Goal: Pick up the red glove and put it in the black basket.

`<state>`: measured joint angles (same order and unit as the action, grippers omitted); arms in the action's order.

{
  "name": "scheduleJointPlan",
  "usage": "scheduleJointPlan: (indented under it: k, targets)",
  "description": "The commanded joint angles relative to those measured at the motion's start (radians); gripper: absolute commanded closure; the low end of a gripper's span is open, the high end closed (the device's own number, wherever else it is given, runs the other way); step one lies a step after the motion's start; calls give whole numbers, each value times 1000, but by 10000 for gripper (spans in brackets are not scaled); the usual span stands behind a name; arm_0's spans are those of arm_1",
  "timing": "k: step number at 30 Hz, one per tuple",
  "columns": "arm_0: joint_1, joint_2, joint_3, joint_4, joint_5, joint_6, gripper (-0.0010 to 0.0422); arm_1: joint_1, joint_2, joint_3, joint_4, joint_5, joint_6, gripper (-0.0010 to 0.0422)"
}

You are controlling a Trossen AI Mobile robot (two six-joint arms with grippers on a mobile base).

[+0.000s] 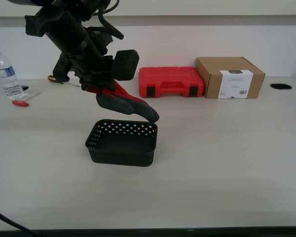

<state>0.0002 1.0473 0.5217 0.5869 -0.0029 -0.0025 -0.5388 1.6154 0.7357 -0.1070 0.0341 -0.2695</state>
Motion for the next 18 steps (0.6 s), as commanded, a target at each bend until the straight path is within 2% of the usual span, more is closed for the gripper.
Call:
scheduleJointPlan:
  k: [1,3,6,8,9,11,12,13,16,17,18]
  targets:
    - [0,0,2,4,0,3,412,-2,0,-1,2,3,1,340]
    - [1,0,2,4,0,3,412,-2,0,-1,4,3,0,278]
    - [1,0,2,4,0,3,412,-4,0,-1,6,1,0,101]
    - [1,0,2,3,0,3,412,-4,0,-1,9,-5,-11,24]
    - [1,0,2,4,0,3,412,-3,0,2,8,-25,-11,-1]
    - [0,0,2,3,0,3,412,-3,0,6,13,-28,-5,84]
    - [0,0,2,4,0,3,412,-3,0,13,13,-28,10,148]
    - [1,0,2,4,0,3,412,-2,0,26,13,-28,19,238]
    - [1,0,2,4,0,3,412,-2,0,53,12,-28,34,395]
    - [0,0,2,3,0,3,412,-1,0,61,12,-28,34,416]
    - [1,0,2,4,0,3,412,0,0,70,11,-28,34,393]
